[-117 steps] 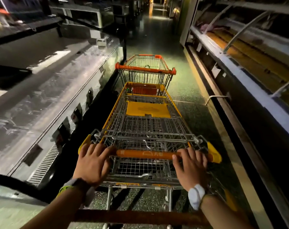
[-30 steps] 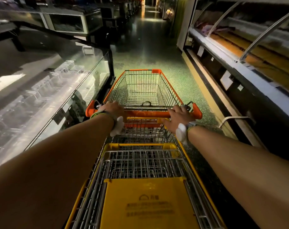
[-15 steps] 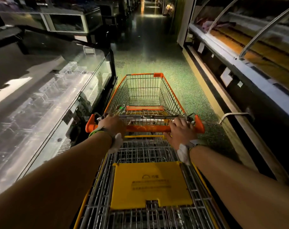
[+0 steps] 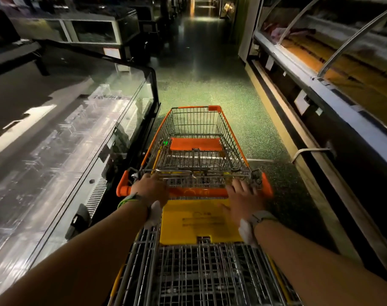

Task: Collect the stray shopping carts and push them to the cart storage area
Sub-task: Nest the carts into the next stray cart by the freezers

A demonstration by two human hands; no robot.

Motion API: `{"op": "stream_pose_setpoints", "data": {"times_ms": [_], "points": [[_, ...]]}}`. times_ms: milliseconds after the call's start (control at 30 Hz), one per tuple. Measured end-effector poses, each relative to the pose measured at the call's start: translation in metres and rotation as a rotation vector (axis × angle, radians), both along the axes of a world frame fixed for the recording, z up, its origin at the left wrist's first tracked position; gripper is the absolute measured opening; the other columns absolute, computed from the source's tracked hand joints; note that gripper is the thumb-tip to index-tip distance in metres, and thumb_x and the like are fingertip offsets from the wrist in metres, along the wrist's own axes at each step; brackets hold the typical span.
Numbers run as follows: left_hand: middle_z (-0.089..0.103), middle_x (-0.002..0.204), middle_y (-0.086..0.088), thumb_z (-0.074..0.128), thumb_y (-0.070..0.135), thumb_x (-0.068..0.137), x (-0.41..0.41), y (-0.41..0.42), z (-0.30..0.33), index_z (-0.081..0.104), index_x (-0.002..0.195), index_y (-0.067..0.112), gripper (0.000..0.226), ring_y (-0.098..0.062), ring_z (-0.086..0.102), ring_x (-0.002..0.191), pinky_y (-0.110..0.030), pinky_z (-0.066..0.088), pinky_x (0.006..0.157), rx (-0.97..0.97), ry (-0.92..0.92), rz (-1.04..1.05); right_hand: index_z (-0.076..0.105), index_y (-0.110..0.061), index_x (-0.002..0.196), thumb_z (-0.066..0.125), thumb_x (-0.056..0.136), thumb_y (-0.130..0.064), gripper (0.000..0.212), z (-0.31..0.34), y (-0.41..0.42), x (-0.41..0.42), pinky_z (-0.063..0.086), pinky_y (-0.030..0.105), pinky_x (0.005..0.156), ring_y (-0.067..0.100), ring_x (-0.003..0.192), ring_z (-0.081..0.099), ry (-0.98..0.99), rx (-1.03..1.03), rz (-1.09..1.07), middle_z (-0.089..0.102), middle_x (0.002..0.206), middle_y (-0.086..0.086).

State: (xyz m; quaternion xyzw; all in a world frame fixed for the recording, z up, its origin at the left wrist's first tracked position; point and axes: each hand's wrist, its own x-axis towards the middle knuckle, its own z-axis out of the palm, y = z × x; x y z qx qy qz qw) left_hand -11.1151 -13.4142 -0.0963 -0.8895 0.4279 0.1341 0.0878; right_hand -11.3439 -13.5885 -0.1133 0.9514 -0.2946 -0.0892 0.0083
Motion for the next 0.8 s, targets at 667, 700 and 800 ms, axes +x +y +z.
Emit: {"op": "stream_pose_setpoints", "data": {"times_ms": [667, 700, 800], "points": [[0.041, 0.151, -0.005, 0.04, 0.04, 0.104, -0.099, 0.075, 0.021, 0.061, 0.134, 0.029, 0.038, -0.03, 0.029, 0.144, -0.051, 0.035, 0.112, -0.04, 0.071, 0.067, 0.031, -0.019, 0.151, 0.028, 0.095, -0.074, 0.079, 0.001, 0.065, -0.083, 0.026, 0.05, 0.115, 0.028, 0.144, 0.025, 0.024, -0.004, 0.031, 0.024, 0.159, 0.006], [0.041, 0.151, -0.006, 0.039, 0.042, 0.104, -0.102, 0.078, 0.02, 0.06, 0.134, 0.03, 0.038, -0.031, 0.03, 0.144, -0.052, 0.035, 0.112, -0.045, 0.076, 0.066, 0.032, -0.019, 0.15, 0.028, 0.094, -0.075, 0.078, 0.001, 0.067, -0.087, 0.025, 0.05, 0.116, 0.028, 0.144, 0.025, 0.021, -0.003, 0.03, 0.025, 0.159, 0.006], [0.043, 0.15, -0.006, 0.031, 0.048, 0.106, -0.113, 0.088, 0.015, 0.062, 0.128, 0.031, 0.043, -0.03, 0.032, 0.143, -0.053, 0.035, 0.112, -0.088, 0.064, 0.074, 0.039, -0.02, 0.146, 0.027, 0.092, -0.077, 0.079, 0.001, 0.075, -0.098, 0.029, 0.05, 0.114, 0.028, 0.14, 0.031, 0.014, -0.007, 0.01, 0.032, 0.154, 0.006]]}}
